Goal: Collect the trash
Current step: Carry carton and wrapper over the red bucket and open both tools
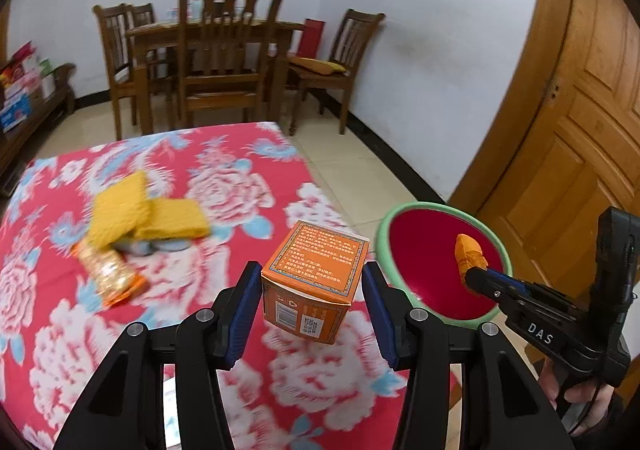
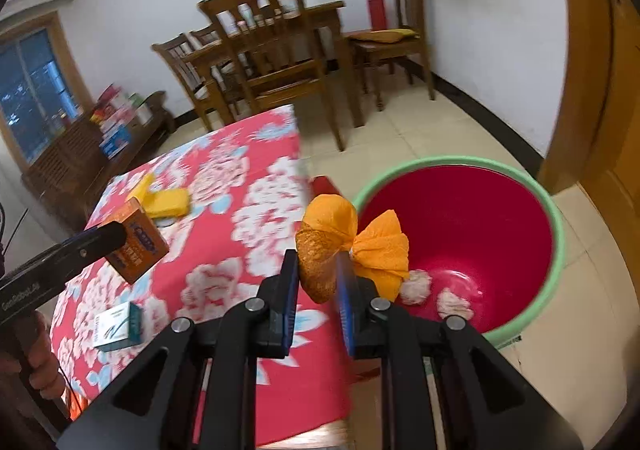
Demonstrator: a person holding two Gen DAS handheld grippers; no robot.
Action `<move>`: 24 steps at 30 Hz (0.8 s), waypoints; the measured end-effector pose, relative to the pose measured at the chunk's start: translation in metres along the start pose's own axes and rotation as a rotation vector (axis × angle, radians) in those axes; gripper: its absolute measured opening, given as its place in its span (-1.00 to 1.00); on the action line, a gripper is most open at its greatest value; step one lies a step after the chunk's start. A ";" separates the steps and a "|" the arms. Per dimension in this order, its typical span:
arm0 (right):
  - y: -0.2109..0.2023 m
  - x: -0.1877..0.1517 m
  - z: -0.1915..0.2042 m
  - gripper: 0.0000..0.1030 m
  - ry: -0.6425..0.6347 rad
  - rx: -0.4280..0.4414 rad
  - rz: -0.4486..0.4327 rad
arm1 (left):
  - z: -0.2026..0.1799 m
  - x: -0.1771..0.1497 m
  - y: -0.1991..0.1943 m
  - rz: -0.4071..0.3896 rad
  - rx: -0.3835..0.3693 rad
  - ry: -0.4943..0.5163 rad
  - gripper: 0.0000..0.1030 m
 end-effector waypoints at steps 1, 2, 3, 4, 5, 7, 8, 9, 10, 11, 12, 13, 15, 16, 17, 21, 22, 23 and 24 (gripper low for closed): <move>-0.001 0.000 -0.006 -0.61 0.009 -0.012 -0.003 | -0.004 0.001 0.001 0.001 -0.005 0.004 0.01; -0.002 0.000 -0.011 -0.60 0.015 -0.022 -0.004 | -0.008 0.001 0.003 0.004 -0.011 0.010 0.01; -0.003 0.001 -0.018 -0.60 0.024 -0.036 -0.007 | -0.015 0.002 0.007 0.008 -0.020 0.020 0.01; -0.004 0.000 -0.023 -0.60 0.030 -0.043 -0.008 | -0.020 0.002 0.009 0.011 -0.025 0.027 0.01; -0.004 0.000 -0.028 -0.60 0.038 -0.050 -0.008 | -0.025 0.003 0.012 0.014 -0.032 0.035 0.01; -0.005 -0.001 -0.038 -0.60 0.060 -0.061 -0.008 | -0.034 0.004 0.017 0.020 -0.041 0.050 0.01; -0.005 -0.002 -0.043 -0.59 0.068 -0.066 -0.008 | -0.037 0.004 0.019 0.023 -0.044 0.056 0.01; -0.005 -0.003 -0.047 -0.59 0.077 -0.072 -0.008 | -0.043 0.004 0.023 0.027 -0.050 0.063 0.01; -0.005 -0.003 -0.053 -0.58 0.086 -0.078 -0.008 | -0.048 0.005 0.026 0.031 -0.056 0.070 0.01; -0.005 -0.004 -0.057 -0.58 0.092 -0.083 -0.008 | -0.051 0.004 0.028 0.034 -0.059 0.075 0.01; -0.004 -0.004 -0.062 -0.58 0.100 -0.089 -0.007 | -0.055 0.004 0.031 0.038 -0.063 0.082 0.01; -0.003 -0.005 -0.068 -0.58 0.111 -0.096 -0.004 | -0.059 0.004 0.033 0.040 -0.067 0.087 0.01; -0.003 -0.007 -0.077 -0.55 0.128 -0.105 0.000 | -0.067 0.004 0.040 0.046 -0.073 0.101 0.01; -0.003 -0.008 -0.080 -0.55 0.138 -0.109 0.000 | -0.069 0.003 0.042 0.049 -0.075 0.105 0.01; -0.004 -0.008 -0.084 -0.54 0.144 -0.111 -0.001 | -0.072 0.003 0.044 0.053 -0.077 0.111 0.01; -0.008 -0.008 -0.095 -0.52 0.161 -0.121 -0.005 | -0.085 0.002 0.056 0.073 -0.084 0.124 0.01; -0.009 -0.008 -0.099 -0.51 0.167 -0.127 -0.008 | -0.089 0.003 0.059 0.076 -0.087 0.127 0.01; -0.010 -0.008 -0.100 -0.50 0.169 -0.129 -0.009 | -0.091 0.003 0.061 0.079 -0.088 0.130 0.01; -0.012 -0.008 -0.103 -0.45 0.172 -0.131 -0.012 | -0.095 0.003 0.063 0.081 -0.090 0.136 0.01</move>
Point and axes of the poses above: each gripper's, at about its wrist camera, not at the fingertips, and y roughly the way its jaws point, z to its left, x to its top, the point moved 4 cm from there along y, roughly the way its jaws point, and after that the axes turned 13 degrees about x, right-handed, at the moved point
